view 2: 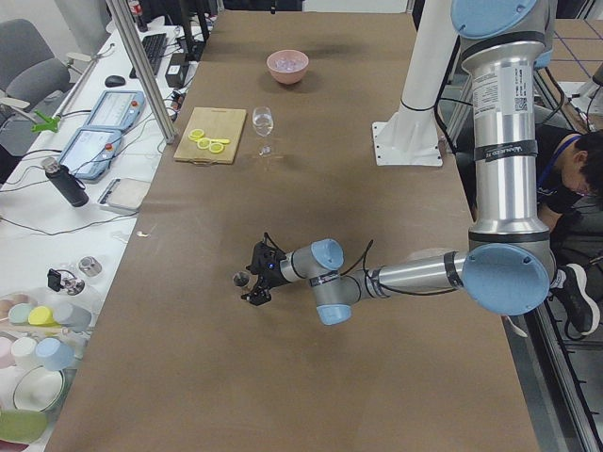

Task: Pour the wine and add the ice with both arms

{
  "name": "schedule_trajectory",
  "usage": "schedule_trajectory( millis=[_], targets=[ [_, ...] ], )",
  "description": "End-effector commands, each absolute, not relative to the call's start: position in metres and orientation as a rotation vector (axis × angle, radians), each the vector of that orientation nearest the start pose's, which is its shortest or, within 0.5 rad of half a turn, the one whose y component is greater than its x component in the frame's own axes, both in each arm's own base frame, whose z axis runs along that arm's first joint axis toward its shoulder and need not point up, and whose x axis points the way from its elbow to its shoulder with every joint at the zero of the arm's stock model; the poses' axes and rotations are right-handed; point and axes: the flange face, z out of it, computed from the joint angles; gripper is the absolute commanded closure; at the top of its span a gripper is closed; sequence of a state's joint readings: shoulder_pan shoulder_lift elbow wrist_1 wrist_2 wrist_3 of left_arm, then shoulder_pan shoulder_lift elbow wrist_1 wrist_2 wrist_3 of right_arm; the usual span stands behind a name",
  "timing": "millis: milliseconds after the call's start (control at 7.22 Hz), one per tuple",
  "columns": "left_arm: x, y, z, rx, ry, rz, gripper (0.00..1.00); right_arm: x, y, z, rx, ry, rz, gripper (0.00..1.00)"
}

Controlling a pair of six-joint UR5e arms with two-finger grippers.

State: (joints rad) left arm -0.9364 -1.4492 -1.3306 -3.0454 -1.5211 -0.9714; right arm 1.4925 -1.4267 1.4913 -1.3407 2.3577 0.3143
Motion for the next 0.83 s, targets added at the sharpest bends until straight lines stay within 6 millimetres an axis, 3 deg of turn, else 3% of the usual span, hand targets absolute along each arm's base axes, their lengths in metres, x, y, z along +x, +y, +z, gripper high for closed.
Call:
schedule_trajectory(
  millis=[0, 415, 554, 692],
  targets=[
    [0.133, -0.460, 0.661, 0.778, 0.749, -0.292, 0.04, 0.018, -0.572, 0.595, 0.125, -0.819, 0.106, 0.00],
    [0.115, -0.487, 0.629, 0.762, 0.749, -0.314, 0.04, 0.018, -0.572, 0.592, 0.129, -0.822, 0.104, 0.00],
    [0.099, -0.495, 0.626, 0.741, 0.746, -0.251, 0.05, 0.018, -0.573, 0.586, 0.141, -0.824, 0.100, 0.00],
    [0.069, -0.514, 0.623, 0.686, 0.724, -0.188, 0.04, 0.018, -0.575, 0.571, 0.169, -0.825, 0.088, 0.00]
  ],
)
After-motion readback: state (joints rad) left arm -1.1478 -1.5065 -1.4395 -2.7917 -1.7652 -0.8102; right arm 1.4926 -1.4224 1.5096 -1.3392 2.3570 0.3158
